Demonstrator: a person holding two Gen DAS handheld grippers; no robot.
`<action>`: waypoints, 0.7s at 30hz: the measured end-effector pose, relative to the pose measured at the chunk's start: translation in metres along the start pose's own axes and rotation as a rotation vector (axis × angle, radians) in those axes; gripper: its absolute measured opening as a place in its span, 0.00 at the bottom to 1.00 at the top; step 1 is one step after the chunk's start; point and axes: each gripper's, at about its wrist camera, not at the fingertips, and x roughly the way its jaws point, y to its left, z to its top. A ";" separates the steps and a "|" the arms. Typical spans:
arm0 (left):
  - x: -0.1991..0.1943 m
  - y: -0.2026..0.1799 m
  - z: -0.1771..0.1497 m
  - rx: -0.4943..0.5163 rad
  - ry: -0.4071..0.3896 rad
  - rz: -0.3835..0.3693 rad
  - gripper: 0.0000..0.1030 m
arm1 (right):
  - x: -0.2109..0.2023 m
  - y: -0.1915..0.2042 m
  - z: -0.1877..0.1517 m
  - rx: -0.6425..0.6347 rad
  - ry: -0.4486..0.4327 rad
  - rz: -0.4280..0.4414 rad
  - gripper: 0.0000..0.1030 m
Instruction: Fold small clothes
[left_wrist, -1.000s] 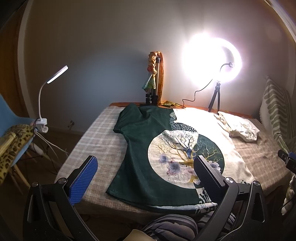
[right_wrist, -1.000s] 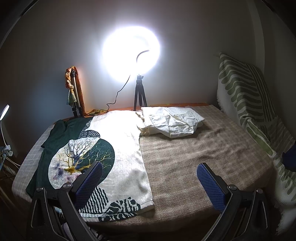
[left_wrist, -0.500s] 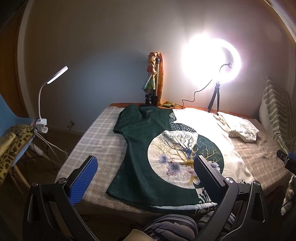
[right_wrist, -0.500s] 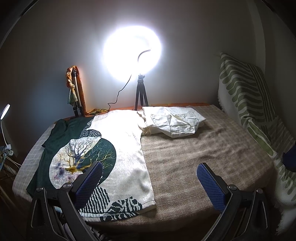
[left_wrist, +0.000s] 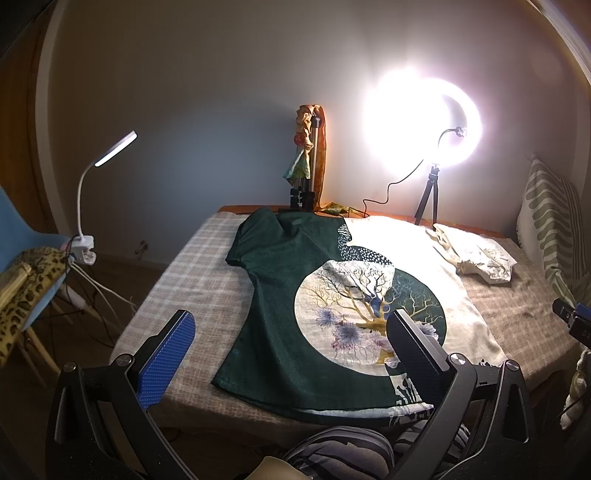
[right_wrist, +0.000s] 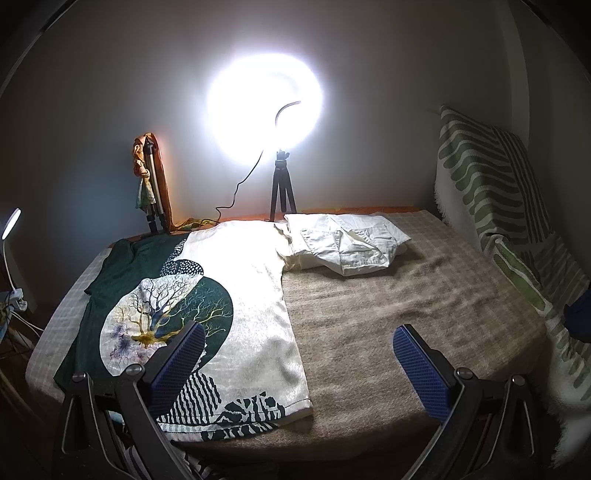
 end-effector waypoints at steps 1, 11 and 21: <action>0.000 -0.001 0.000 0.000 0.000 0.000 1.00 | 0.000 0.000 0.000 0.000 -0.001 0.000 1.00; -0.001 -0.001 0.000 -0.001 -0.001 -0.002 1.00 | 0.000 0.000 0.000 -0.001 -0.001 0.000 1.00; 0.001 0.002 -0.002 -0.009 0.006 0.000 1.00 | -0.002 -0.001 0.000 0.004 0.000 0.000 1.00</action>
